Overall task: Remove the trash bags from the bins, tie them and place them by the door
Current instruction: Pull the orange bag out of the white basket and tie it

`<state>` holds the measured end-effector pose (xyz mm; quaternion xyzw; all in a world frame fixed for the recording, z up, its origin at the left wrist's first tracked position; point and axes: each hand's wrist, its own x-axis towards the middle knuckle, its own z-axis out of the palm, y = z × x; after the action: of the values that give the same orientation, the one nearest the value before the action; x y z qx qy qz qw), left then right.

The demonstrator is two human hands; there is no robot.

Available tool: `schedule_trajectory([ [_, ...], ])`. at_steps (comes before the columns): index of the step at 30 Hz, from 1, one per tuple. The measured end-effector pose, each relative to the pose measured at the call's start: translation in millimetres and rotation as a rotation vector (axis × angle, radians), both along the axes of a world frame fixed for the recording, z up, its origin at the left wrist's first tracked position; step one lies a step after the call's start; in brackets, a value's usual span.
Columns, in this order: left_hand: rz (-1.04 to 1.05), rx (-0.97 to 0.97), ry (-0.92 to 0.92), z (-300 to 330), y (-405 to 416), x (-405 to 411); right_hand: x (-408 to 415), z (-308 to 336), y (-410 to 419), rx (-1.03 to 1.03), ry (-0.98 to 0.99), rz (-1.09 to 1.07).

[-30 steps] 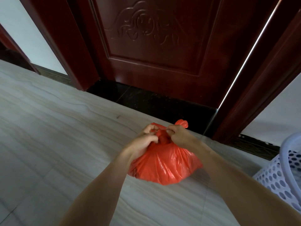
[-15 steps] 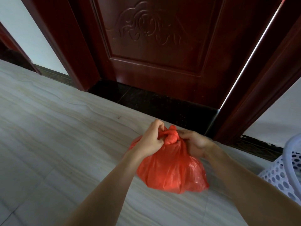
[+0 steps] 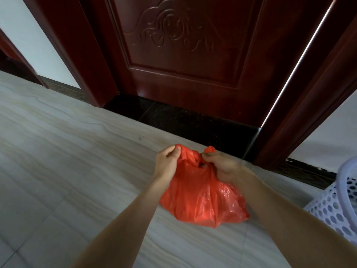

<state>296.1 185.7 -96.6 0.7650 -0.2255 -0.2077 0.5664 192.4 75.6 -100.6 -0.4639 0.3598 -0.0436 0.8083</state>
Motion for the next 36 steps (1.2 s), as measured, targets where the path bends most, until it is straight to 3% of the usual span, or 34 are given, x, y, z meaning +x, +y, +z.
schedule_trajectory([
  [3,0.022,0.167,-0.058,4.8,-3.1,1.4,5.9,-2.4,5.3,-0.173,0.048,0.001],
  [5,0.028,0.185,0.043,10.7,-7.2,3.2,6.0,-4.2,5.4,-0.253,0.05,-0.008],
  [8,0.119,0.129,0.433,19.1,-11.7,5.8,5.2,-0.2,5.3,-0.388,0.018,0.015],
  [11,0.248,0.069,0.694,22.0,-11.3,7.8,7.4,5.4,12.7,-0.62,0.064,0.117],
  [20,0.104,-0.195,0.997,29.9,3.8,24.6,7.0,4.2,11.3,-0.872,0.099,0.037],
  [23,0.139,-0.34,1.102,36.7,12.4,36.1,3.8,0.1,7.5,-0.912,0.173,-0.023],
  [25,0.106,-0.251,0.96,37.5,19.5,42.1,-1.8,-2.8,1.8,-0.895,0.206,-0.058],
  [29,-0.198,0.216,0.543,32.3,29.2,36.5,-1.8,-5.4,-1.6,-0.889,0.232,-0.057],
  [32,-0.395,0.44,0.183,33.4,22.6,28.8,1.0,-6.5,0.7,-0.894,0.245,-0.09],
  [34,-0.418,0.495,0.042,37.9,15.9,28.0,0.6,-6.7,1.7,-0.897,0.248,-0.108],
  [36,-0.377,0.439,0.059,37.4,12.7,30.7,0.5,-5.4,3.2,-0.901,0.244,-0.126],
])
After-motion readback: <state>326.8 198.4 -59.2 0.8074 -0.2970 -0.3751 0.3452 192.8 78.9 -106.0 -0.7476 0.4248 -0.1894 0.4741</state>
